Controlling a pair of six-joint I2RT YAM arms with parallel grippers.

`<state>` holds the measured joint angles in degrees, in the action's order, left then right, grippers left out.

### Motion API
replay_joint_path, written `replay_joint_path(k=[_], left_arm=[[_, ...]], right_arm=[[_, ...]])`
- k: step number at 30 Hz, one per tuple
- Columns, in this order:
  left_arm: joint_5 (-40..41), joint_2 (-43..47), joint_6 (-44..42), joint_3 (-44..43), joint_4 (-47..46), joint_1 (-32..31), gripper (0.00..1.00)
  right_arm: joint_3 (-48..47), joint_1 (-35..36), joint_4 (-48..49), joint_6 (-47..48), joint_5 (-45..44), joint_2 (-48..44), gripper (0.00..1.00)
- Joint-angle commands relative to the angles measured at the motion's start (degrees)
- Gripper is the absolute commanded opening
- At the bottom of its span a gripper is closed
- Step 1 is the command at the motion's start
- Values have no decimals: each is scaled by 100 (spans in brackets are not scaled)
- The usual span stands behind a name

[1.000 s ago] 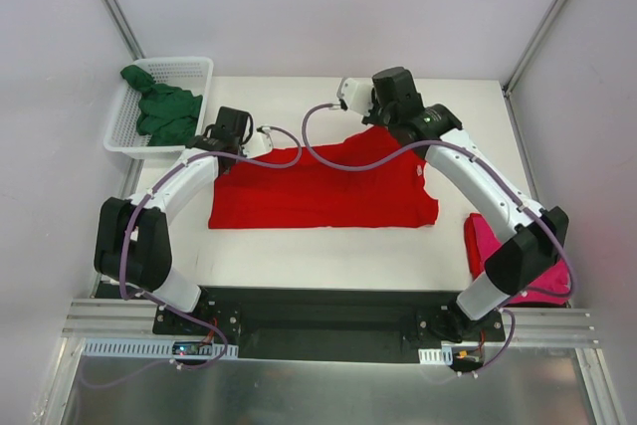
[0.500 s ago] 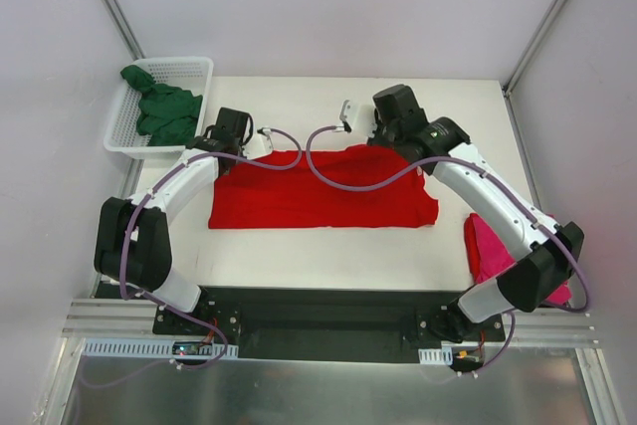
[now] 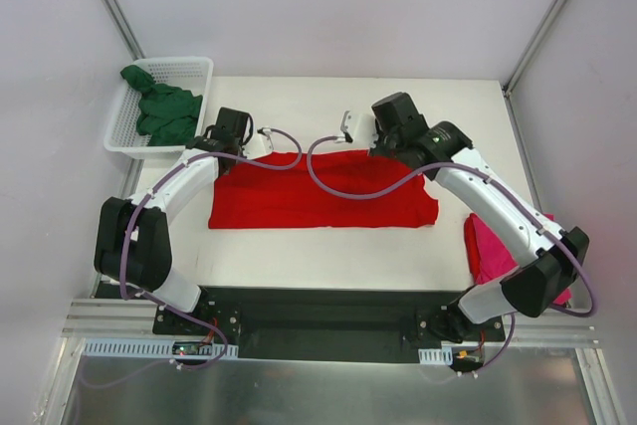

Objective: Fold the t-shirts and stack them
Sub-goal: Fold the other side of the tshirt into a rectangle

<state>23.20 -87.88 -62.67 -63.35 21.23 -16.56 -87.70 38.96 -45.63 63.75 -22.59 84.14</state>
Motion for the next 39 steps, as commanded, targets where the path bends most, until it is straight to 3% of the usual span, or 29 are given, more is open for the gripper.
replay_joint_path(k=[1, 35, 37, 38, 39], left_arm=[[35, 51, -78, -81, -67, -67, 0], [-105, 596, 36, 1009, 126, -375, 0], [-96, 570, 36, 1009, 135, -375, 10], [-96, 561, 27, 992, 144, -375, 21], [-114, 570, 10, 991, 153, -375, 47]], right_arm=[[86, 76, -367, -152, 97, -310, 1], [543, 314, -860, -609, 501, -258, 1], [552, 323, -869, -609, 501, -249, 1], [552, 331, -886, -609, 492, -249, 2], [561, 340, -887, -609, 475, -240, 15]])
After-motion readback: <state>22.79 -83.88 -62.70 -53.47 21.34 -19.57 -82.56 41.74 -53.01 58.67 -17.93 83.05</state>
